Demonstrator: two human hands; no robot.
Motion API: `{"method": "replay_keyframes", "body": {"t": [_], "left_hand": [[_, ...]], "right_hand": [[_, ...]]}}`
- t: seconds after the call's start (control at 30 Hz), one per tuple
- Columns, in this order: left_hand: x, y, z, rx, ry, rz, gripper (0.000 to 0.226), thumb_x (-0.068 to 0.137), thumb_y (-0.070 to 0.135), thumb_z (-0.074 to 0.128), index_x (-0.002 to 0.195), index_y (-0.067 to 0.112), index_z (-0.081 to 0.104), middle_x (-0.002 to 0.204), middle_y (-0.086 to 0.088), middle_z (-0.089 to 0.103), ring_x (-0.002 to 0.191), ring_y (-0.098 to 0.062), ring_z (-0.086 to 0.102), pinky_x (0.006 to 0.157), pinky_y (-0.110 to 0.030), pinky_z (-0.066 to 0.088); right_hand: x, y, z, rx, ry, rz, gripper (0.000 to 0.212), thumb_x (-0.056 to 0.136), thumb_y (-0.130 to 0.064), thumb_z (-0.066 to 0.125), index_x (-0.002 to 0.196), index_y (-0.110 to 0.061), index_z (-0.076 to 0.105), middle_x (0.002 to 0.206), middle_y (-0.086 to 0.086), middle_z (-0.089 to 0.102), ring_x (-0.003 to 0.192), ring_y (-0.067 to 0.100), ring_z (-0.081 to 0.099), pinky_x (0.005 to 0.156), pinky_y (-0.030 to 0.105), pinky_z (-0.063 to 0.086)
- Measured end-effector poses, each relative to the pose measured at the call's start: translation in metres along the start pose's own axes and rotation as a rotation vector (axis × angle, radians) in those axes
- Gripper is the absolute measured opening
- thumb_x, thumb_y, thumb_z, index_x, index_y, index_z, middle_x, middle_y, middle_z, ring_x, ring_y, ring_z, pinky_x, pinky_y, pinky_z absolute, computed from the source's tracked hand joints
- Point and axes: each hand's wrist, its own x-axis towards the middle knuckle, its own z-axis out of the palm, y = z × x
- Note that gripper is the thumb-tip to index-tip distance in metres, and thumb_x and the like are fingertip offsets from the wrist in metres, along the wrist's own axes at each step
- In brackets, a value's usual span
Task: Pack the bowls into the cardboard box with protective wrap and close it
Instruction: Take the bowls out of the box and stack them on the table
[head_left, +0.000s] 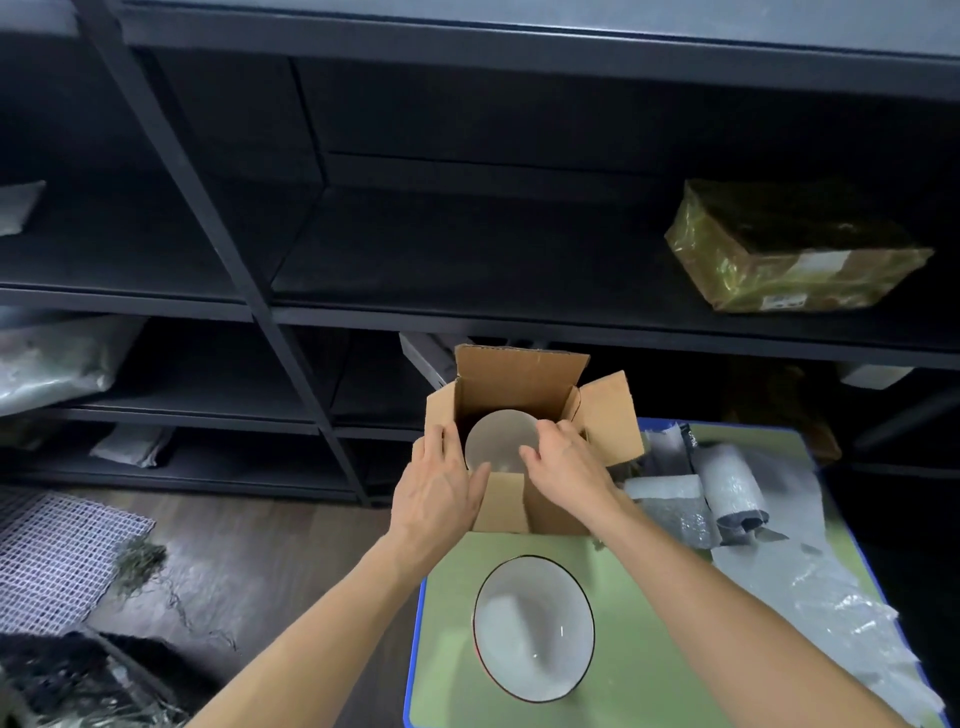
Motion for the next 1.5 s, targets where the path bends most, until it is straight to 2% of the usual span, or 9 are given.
{"method": "replay_keyframes", "body": {"t": [0.33, 0.57, 0.73, 1.03, 1.1, 1.2, 1.27, 1.33, 1.5], "left_hand": [[0.0, -0.005, 0.007, 0.133, -0.038, 0.014, 0.07, 0.1, 0.057, 0.025, 0.151, 0.009, 0.023, 0.131, -0.007, 0.042, 0.104, -0.017, 0.042, 0.088, -0.027, 0.044], [0.001, 0.001, 0.001, 0.09, -0.026, -0.036, 0.078, 0.1, 0.059, 0.037, 0.155, 0.009, 0.014, 0.125, -0.005, 0.046, 0.101, -0.016, 0.046, 0.086, -0.026, 0.046], [0.002, 0.002, 0.0, 0.042, -0.028, -0.06, 0.078, 0.099, 0.058, 0.038, 0.156, 0.011, 0.013, 0.125, -0.002, 0.047, 0.103, -0.015, 0.046, 0.086, -0.024, 0.045], [0.003, 0.0, -0.004, 0.004, -0.052, -0.044, 0.071, 0.098, 0.055, 0.044, 0.151, 0.011, 0.023, 0.125, -0.004, 0.046, 0.105, -0.018, 0.044, 0.087, -0.026, 0.043], [0.005, 0.0, -0.007, -0.049, -0.056, -0.065, 0.062, 0.098, 0.051, 0.047, 0.144, 0.013, 0.032, 0.123, -0.003, 0.045, 0.103, -0.018, 0.043, 0.083, -0.028, 0.046], [0.007, -0.002, -0.013, -0.126, -0.051, -0.091, 0.046, 0.1, 0.049, 0.042, 0.131, 0.015, 0.044, 0.121, -0.003, 0.047, 0.103, -0.018, 0.042, 0.083, -0.031, 0.049], [0.009, -0.001, -0.019, -0.183, -0.042, -0.085, 0.044, 0.101, 0.049, 0.039, 0.129, 0.016, 0.048, 0.12, -0.002, 0.05, 0.104, -0.019, 0.044, 0.082, -0.033, 0.05], [0.009, 0.004, -0.026, -0.239, -0.034, -0.074, 0.044, 0.101, 0.049, 0.037, 0.131, 0.019, 0.05, 0.119, -0.001, 0.053, 0.104, -0.018, 0.048, 0.078, -0.032, 0.05], [0.0, 0.023, -0.057, -0.488, -0.047, -0.062, 0.023, 0.102, 0.039, 0.045, 0.121, 0.031, 0.055, 0.087, 0.01, 0.06, 0.074, -0.009, 0.056, 0.056, -0.015, 0.036]], "right_hand": [[0.044, -0.01, 0.002, -0.286, -0.143, 0.108, 0.045, 0.097, -0.027, 0.056, 0.136, -0.006, 0.047, 0.136, 0.014, 0.045, 0.119, 0.033, 0.056, 0.089, 0.038, 0.048], [0.06, -0.008, 0.013, -0.293, -0.255, 0.186, 0.075, 0.093, -0.008, 0.06, 0.154, -0.004, 0.015, 0.143, 0.024, 0.043, 0.125, 0.034, 0.055, 0.096, 0.038, 0.049], [0.06, -0.008, 0.01, -0.268, -0.235, 0.177, 0.076, 0.093, -0.005, 0.056, 0.155, -0.005, 0.011, 0.136, 0.023, 0.053, 0.122, 0.034, 0.057, 0.095, 0.04, 0.05], [0.031, -0.017, -0.021, -0.209, -0.024, 0.077, 0.051, 0.093, -0.012, 0.061, 0.137, -0.007, 0.036, 0.117, 0.016, 0.067, 0.105, 0.032, 0.067, 0.082, 0.037, 0.053], [0.023, -0.02, -0.037, -0.164, 0.025, 0.056, 0.037, 0.093, -0.009, 0.058, 0.125, -0.008, 0.041, 0.11, 0.014, 0.068, 0.097, 0.031, 0.068, 0.072, 0.035, 0.052], [0.01, -0.017, -0.059, -0.097, 0.061, 0.081, 0.025, 0.094, -0.006, 0.051, 0.117, -0.01, 0.043, 0.085, 0.006, 0.058, 0.072, 0.022, 0.055, 0.051, 0.029, 0.034], [0.001, -0.014, -0.069, -0.038, 0.109, 0.094, 0.025, 0.092, -0.007, 0.051, 0.117, -0.01, 0.046, 0.08, 0.003, 0.048, 0.071, 0.018, 0.047, 0.054, 0.032, 0.043], [-0.007, -0.012, -0.074, 0.024, 0.147, 0.092, 0.03, 0.089, -0.007, 0.051, 0.119, -0.01, 0.05, 0.095, 0.007, 0.047, 0.086, 0.024, 0.05, 0.069, 0.042, 0.054], [-0.032, -0.007, -0.086, 0.218, 0.095, 0.096, 0.035, 0.094, -0.007, 0.046, 0.127, -0.019, 0.048, 0.101, 0.0, 0.045, 0.081, 0.021, 0.049, 0.066, 0.036, 0.045]]}}
